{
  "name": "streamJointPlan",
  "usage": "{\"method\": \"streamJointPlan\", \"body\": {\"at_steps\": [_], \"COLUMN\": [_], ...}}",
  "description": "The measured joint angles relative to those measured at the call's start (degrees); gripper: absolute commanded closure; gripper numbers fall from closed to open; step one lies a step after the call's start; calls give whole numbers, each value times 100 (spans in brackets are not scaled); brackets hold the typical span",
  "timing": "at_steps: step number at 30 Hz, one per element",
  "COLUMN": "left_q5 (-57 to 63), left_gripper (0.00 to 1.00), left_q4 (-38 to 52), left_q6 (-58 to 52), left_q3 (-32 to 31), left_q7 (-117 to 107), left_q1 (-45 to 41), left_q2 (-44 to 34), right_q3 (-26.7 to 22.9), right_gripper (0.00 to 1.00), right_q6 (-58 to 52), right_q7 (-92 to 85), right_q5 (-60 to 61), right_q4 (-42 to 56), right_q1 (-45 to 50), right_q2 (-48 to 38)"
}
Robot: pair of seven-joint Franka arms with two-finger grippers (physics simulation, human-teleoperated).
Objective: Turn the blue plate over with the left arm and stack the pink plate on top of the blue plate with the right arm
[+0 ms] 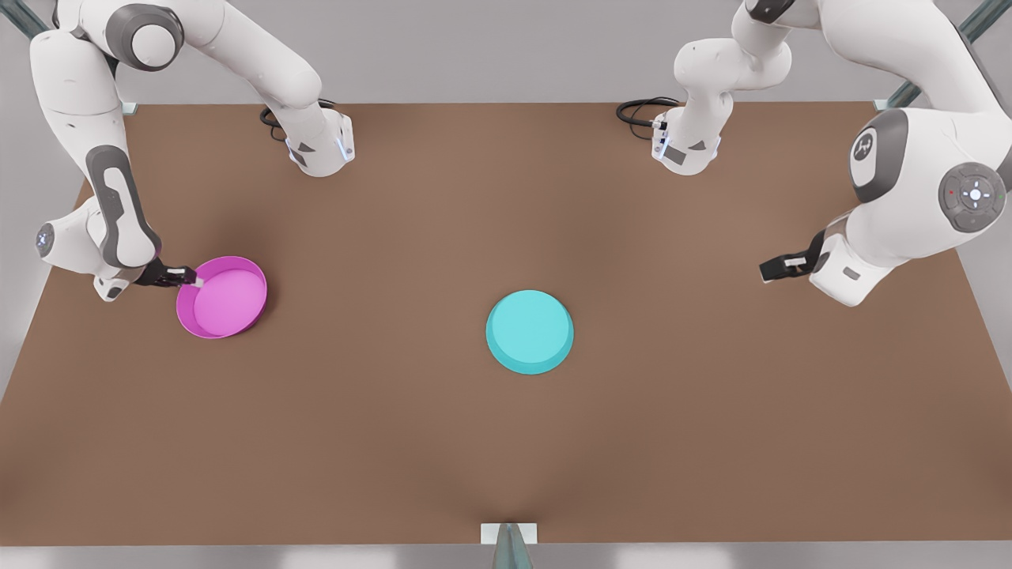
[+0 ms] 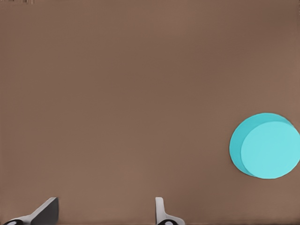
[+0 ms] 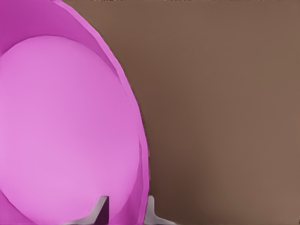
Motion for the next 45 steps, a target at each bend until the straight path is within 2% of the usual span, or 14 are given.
{"method": "streamJointPlan", "body": {"at_steps": [2,8,14,16,20,25,32,38,43,45], "left_q5": [-1,2,0,-1,-4,1,8,9,5,4], "left_gripper": [0,0,0,0,0,0,0,0,0,0], "left_q4": [0,0,8,9,9,9,9,9,26,40], "left_q6": [-21,-57,-152,-177,-206,-223,-244,-252,-270,-283], "left_q3": [-3,-6,-48,-52,-52,-53,-102,-105,-156,-164], "left_q7": [137,461,679,732,824,913,1000,1049,1079,1088], "left_q1": [-9,-12,-20,-22,-15,-20,-27,-46,-61,-66], "left_q2": [-2,0,-21,-23,-17,-15,-23,-23,-16,-10], "right_q3": [19,171,783,891,929,928,934,877,365,-21], "right_gripper": [78,79,79,79,79,79,79,79,79,79], "right_q6": [-4,-275,-803,-984,-1350,-1570,-1655,-1443,-1022,-770], "right_q7": [-81,-307,-367,-282,206,1251,3008,4246,5159,5490], "right_q5": [14,82,491,668,1186,2001,2541,2678,2600,2550], "right_q4": [6,84,112,140,306,951,2304,3193,3468,3469], "right_q1": [1,0,109,585,2217,3666,4549,5298,6411,7015], "right_q2": [-24,-223,-645,-862,-1102,-480,669,1148,1279,1290]}}
